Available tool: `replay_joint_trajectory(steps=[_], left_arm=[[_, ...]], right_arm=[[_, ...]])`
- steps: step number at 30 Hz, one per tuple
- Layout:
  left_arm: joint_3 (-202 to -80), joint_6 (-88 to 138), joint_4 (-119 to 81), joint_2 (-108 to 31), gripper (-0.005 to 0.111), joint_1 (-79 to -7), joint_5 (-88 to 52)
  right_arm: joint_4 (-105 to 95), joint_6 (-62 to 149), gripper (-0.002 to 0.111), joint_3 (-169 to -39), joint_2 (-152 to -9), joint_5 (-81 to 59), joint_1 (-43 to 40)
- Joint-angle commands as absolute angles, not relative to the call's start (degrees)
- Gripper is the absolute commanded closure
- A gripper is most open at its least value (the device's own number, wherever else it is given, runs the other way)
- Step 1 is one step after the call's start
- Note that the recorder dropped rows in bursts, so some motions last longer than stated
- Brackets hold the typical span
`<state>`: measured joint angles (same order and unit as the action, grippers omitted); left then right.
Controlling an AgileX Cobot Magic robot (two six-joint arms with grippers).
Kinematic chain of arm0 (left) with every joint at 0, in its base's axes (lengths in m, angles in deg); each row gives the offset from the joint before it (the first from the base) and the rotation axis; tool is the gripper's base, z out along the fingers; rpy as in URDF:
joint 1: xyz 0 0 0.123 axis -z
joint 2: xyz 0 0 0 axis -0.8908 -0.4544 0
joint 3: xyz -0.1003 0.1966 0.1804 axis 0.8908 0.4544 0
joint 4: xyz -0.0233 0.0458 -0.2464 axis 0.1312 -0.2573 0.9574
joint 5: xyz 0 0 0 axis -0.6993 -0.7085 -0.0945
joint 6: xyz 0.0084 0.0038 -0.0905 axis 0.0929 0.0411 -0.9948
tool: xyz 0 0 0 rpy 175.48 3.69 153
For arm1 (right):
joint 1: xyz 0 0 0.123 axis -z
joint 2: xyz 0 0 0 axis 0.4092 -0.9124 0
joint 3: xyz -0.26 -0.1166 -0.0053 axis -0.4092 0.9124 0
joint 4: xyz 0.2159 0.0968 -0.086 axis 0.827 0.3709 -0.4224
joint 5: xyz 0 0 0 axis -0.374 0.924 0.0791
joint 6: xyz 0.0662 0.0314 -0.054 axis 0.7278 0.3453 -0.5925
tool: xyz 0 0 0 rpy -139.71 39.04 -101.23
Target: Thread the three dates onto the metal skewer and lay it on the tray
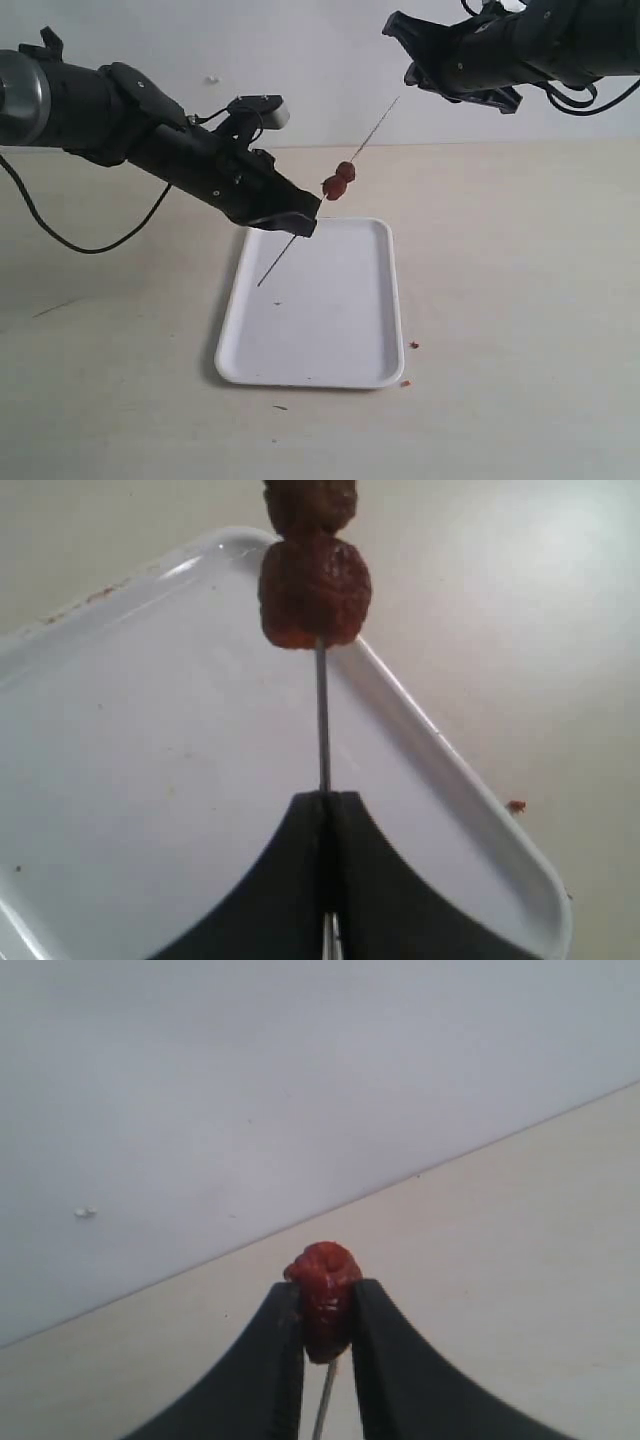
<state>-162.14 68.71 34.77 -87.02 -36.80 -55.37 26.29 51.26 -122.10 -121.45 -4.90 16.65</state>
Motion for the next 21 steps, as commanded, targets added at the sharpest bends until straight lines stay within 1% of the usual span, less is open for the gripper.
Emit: replay_joint_trajectory(steps=[1,14,21], left_arm=[[-162.4,70.7,35.7,-87.0,0.107,-36.7,-57.1],[-162.4,71.7,36.0,-84.1,0.107,-36.7,-58.4],[-162.4,71.7,36.2,-85.2,0.107,-36.7,-57.4]], right_arm=[[25.9,50.7,0.091,-122.1,-121.0,-7.8,16.8],[25.9,49.4,0.091,-122.1,-122.8,-8.4,16.8],[26.1,49.4,0.091,-122.1,-122.8,-9.0,16.8]])
